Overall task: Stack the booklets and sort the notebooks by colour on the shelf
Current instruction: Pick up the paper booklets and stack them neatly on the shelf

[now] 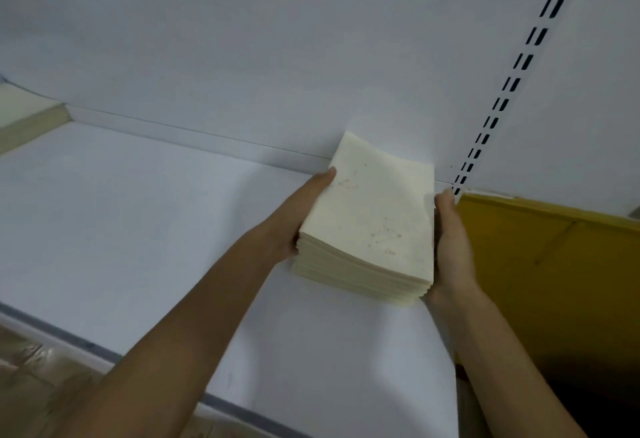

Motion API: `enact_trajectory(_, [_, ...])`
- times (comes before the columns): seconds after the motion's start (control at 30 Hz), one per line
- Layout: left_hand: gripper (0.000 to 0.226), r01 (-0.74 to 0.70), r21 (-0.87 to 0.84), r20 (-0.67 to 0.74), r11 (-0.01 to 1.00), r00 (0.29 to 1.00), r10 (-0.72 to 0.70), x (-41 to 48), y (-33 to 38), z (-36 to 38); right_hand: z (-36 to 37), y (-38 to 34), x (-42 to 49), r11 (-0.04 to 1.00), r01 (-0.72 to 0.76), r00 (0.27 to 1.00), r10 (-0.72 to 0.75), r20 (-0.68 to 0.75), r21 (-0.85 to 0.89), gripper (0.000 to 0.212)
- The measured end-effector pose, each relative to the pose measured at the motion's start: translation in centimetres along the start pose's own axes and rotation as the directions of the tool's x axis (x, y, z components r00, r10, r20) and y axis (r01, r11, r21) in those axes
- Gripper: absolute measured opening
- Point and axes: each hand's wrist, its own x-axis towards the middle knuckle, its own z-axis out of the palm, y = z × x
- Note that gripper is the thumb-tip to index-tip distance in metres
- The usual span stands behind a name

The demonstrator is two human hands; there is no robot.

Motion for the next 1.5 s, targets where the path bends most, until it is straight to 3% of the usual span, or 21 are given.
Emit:
enact_trajectory(0.17, [0.035,0.049,-0.106,-0.012,0.993,0.999,-0.050,0.8,-1.0,-0.2,0.8,0.3,0.5,0.979,0.175,0.985,-0.175,0.012,-0.105,0.035])
enact_trajectory(0.4, [0.036,0.001,-0.087,0.044,0.996,0.999,0.003,1.3,-1.1,-0.1,0.3,-0.1,0.4,0.994,0.106,0.993,-0.107,0.055,0.028,0.032])
enact_trajectory(0.53, [0.029,0.068,-0.002,0.057,0.998,0.996,-0.068,0.9,-0.6,0.2,0.6,-0.3,-0.4,0.978,0.150,0.987,-0.156,-0.029,-0.146,0.035])
enact_trajectory(0.6, [0.032,0.071,0.044,0.011,0.997,0.997,-0.071,0.6,-0.3,0.4,0.7,-1.4,-1.0,0.883,0.169,0.981,-0.194,-0.012,-0.438,0.041])
enact_trajectory(0.67, [0.054,0.020,0.164,-0.085,0.986,0.996,-0.006,0.4,0.1,0.1,0.9,-2.8,-1.9,0.655,0.194,0.954,-0.299,-0.015,-0.730,0.058])
enact_trajectory(0.73, [0.065,-0.042,0.302,-0.192,0.952,0.976,0.104,-0.5,0.5,-1.0,1.8,-3.5,-3.5,0.426,0.236,0.894,-0.447,0.024,-0.873,0.069])
enact_trajectory(0.8, [0.065,-0.114,0.440,-0.230,0.891,0.944,0.234,-2.3,0.5,-2.9,3.8,-3.0,-5.7,0.236,0.321,0.819,-0.556,0.144,-0.917,0.064])
enact_trajectory(0.87, [0.064,-0.174,0.617,-0.208,0.768,0.905,0.372,-5.0,0.2,-5.6,7.1,-1.2,-7.9,0.108,0.399,0.758,-0.598,0.262,-0.910,0.059])
enact_trajectory(0.97, [0.067,-0.150,0.905,-0.119,0.398,0.809,0.575,-11.2,-0.1,-10.5,13.7,3.3,-11.1,-0.025,0.466,0.717,-0.575,0.394,-0.885,0.057])
enact_trajectory(1.03, [0.067,-0.088,0.987,-0.021,0.132,0.753,0.657,-16.3,-0.4,-14.7,18.3,7.3,-13.3,-0.103,0.508,0.712,-0.509,0.484,-0.855,0.060])
enact_trajectory(1.1, [0.066,-0.008,1.000,0.012,-0.009,0.736,0.677,-21.4,-0.7,-19.2,22.6,11.5,-15.4,-0.141,0.570,0.690,-0.453,0.564,-0.810,0.062])
enact_trajectory(1.2, [0.065,0.134,0.990,-0.065,-0.046,0.720,0.691,-28.6,-1.7,-25.8,28.5,17.1,-18.8,-0.137,0.667,0.635,-0.409,0.655,-0.733,0.062])
enact_trajectory(1.5, [0.064,0.393,0.918,-0.307,0.043,0.641,0.703,-42.9,-5.6,-38.2,40.3,29.0,-25.1,-0.102,0.813,0.538,-0.246,0.806,-0.573,0.056])
